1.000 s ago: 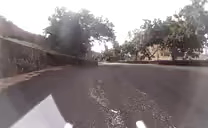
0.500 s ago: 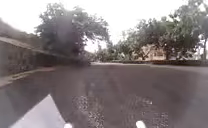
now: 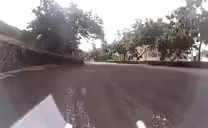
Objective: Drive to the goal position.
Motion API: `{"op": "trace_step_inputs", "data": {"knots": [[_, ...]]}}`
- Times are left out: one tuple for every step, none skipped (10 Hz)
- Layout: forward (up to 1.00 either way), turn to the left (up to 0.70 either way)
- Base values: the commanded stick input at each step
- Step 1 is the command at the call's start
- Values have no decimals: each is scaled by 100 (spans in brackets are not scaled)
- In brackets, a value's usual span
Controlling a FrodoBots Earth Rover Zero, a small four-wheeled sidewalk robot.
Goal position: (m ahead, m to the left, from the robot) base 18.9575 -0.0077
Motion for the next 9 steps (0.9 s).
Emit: {"op": "trace_step_inputs", "data": {"knots": [[100,0],[100,0],[100,0],[100,0],[100,0],[100,0],[100,0],[100,0],[100,0]]}}
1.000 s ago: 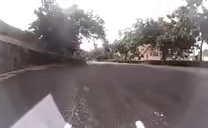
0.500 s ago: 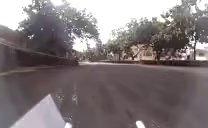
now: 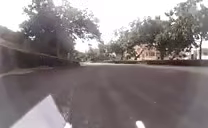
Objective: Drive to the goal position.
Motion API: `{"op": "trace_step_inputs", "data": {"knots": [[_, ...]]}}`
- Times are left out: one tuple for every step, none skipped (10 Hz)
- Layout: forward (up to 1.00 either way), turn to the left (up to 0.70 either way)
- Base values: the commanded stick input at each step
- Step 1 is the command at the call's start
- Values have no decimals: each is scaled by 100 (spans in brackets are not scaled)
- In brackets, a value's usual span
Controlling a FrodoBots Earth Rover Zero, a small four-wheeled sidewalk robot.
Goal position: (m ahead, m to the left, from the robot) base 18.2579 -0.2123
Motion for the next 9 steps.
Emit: {"op": "trace_step_inputs", "data": {"knots": [[100,0],[100,0],[100,0],[100,0],[100,0],[100,0],[100,0],[100,0],[100,0]]}}
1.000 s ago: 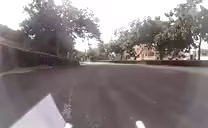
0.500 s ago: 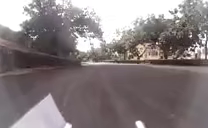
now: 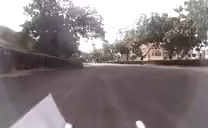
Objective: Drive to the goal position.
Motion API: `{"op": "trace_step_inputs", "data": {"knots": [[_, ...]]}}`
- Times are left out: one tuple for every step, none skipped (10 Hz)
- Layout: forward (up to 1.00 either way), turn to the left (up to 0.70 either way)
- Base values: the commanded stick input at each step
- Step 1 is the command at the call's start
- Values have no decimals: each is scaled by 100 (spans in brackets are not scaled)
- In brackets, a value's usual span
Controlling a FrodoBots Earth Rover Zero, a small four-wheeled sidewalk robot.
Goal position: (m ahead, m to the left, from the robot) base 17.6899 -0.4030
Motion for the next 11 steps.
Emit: {"op": "trace_step_inputs", "data": {"knots": [[100,-2],[100,-8],[100,-8],[100,-1],[100,0],[100,-14],[100,-6],[100,-1],[100,-6],[100,-13],[100,0]]}}
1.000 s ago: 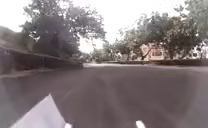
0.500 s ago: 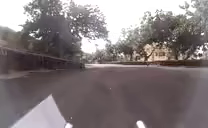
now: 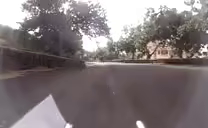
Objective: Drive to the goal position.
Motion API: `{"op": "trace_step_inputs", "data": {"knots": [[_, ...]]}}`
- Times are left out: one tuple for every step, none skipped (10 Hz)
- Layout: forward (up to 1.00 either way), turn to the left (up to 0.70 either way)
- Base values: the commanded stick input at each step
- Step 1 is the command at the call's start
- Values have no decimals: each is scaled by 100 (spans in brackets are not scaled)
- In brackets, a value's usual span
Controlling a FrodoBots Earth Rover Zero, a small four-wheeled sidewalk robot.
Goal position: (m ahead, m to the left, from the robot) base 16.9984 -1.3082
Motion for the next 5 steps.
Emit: {"op": "trace_step_inputs", "data": {"knots": [[100,-3],[100,-14],[100,-2],[100,0],[100,-6]]}}
